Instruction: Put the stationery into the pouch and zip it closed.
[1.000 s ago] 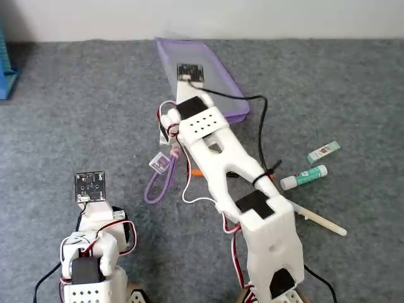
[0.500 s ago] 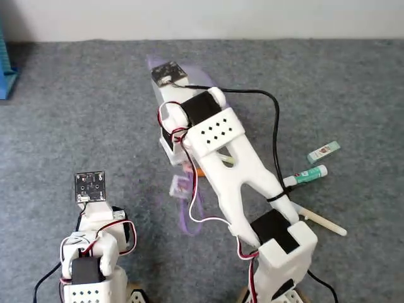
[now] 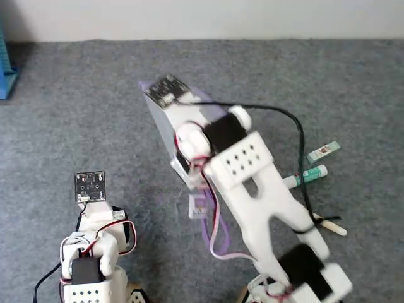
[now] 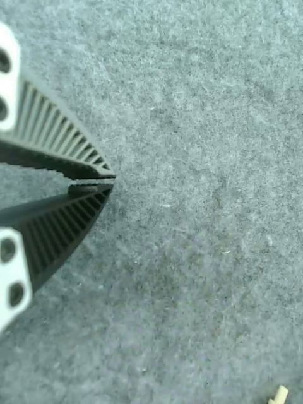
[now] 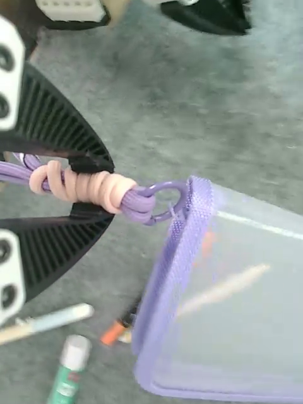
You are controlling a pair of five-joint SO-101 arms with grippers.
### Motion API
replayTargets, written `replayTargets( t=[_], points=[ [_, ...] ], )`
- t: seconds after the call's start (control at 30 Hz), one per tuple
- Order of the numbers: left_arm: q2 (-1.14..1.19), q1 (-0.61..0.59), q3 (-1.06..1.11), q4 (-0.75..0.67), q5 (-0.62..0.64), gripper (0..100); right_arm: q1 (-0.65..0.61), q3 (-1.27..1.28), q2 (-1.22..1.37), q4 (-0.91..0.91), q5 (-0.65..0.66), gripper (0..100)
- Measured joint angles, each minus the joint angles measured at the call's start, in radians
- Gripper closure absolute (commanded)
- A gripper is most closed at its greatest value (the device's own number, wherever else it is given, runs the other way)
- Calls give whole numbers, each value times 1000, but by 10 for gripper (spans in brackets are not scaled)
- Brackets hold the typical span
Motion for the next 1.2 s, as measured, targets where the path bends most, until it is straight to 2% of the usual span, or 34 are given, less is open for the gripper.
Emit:
replayTargets(
  t=[0.33, 0.53, 0.87, 1.0, 1.13, 1.2],
  points=[
    [0, 0, 0, 0, 0, 986, -51, 362, -368, 0, -114, 991],
    [0, 0, 0, 0, 0, 986, -140, 503, -542, 0, -118, 991],
    [0, 0, 0, 0, -2, 984, -152, 582, -651, -9, -92, 991],
    [0, -2, -18, 3, -101, 983, -158, 585, -654, -51, -86, 991],
    [0, -26, -135, 3, -244, 983, -158, 585, -654, -104, -86, 991],
    [0, -31, -209, 5, -245, 980, -158, 585, -654, -127, -86, 991]
  ],
)
